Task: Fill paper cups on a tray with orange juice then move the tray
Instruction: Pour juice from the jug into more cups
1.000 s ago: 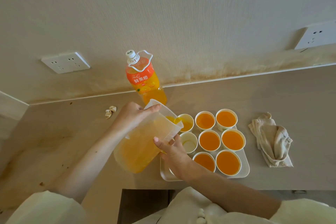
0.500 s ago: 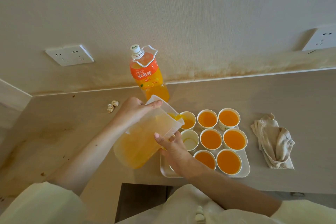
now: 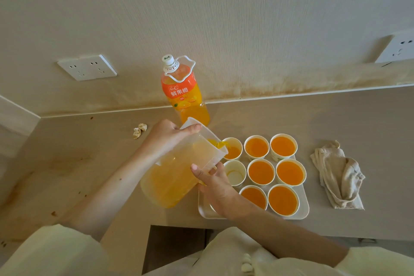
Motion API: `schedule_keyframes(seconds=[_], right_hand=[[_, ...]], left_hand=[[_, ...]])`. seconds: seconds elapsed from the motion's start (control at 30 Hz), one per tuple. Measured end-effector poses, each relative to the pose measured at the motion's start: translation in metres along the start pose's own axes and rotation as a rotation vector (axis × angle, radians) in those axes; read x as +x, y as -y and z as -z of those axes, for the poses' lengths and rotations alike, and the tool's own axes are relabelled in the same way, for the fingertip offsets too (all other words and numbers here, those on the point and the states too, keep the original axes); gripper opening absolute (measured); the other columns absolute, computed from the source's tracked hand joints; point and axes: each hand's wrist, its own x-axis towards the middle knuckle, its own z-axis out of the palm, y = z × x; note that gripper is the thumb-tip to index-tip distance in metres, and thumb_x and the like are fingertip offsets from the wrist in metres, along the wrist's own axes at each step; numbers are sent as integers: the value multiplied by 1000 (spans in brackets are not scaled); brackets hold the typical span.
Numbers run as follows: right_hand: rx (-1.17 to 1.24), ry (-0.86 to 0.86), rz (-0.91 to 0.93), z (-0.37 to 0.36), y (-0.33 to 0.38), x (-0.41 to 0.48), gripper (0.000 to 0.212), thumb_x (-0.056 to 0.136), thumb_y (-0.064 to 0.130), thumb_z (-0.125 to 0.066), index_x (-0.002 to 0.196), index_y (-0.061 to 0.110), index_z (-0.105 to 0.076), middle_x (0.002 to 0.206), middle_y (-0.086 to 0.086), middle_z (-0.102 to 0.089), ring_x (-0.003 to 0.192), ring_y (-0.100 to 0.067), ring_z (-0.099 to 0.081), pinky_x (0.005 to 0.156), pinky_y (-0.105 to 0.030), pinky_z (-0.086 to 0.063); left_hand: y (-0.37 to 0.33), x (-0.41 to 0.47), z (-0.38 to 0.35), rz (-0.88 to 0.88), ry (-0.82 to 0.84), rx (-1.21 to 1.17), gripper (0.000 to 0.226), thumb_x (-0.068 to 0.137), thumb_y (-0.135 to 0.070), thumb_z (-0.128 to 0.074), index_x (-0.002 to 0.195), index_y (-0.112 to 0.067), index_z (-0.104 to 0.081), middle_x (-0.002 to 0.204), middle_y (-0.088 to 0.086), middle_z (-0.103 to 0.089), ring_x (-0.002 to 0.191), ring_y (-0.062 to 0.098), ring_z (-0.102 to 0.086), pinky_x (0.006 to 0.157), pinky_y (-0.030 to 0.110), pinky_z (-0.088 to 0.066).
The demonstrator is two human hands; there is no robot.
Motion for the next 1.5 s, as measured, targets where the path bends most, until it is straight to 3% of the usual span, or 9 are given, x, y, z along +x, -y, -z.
schedule_keyframes(seconds=[0.37, 0.97, 1.1, 1.23, 1.5], right_hand=[[-17, 16, -21, 1, -3, 2, 94, 59, 28, -85, 137, 26, -32, 130, -1, -56, 122, -22, -50, 111, -51, -35], [-42, 25, -28, -2, -1, 1, 109, 44, 41, -89, 137, 28, -32, 132, -1, -54, 125, -24, -48, 111, -53, -35], [-29, 36, -29, -2, 0, 0, 119, 33, 46, -96, 134, 29, -34, 129, 0, -55, 123, -23, -50, 111, -51, -36], [-27, 33, -30, -1, -1, 0, 111, 43, 40, -89, 137, 27, -32, 130, -1, -55, 124, -23, -49, 112, -53, -34], [-37, 33, -28, -1, -1, 0, 110, 45, 41, -89, 138, 28, -32, 132, -2, -54, 125, -24, -49, 112, -52, -34]], left_hand=[[1, 0, 0, -9, -7, -4, 66, 69, -72, -63, 49, -18, -31, 44, -1, -31, 34, 12, -27, 51, 31, -25], [4, -1, 0, -20, -18, 12, 66, 69, -73, -63, 51, -17, -31, 44, -2, -31, 36, 12, -29, 55, 32, -27], [6, 1, 0, -25, -15, 8, 68, 67, -75, -63, 51, -18, -30, 47, 0, -30, 38, 14, -28, 56, 35, -28], [6, 2, 0, -32, -6, 10, 68, 66, -75, -62, 52, -18, -30, 47, 1, -31, 38, 14, -29, 56, 35, -28], [5, 0, 0, -28, -16, 14, 67, 68, -74, -62, 52, -18, -29, 46, -1, -29, 37, 13, -27, 56, 34, -26]])
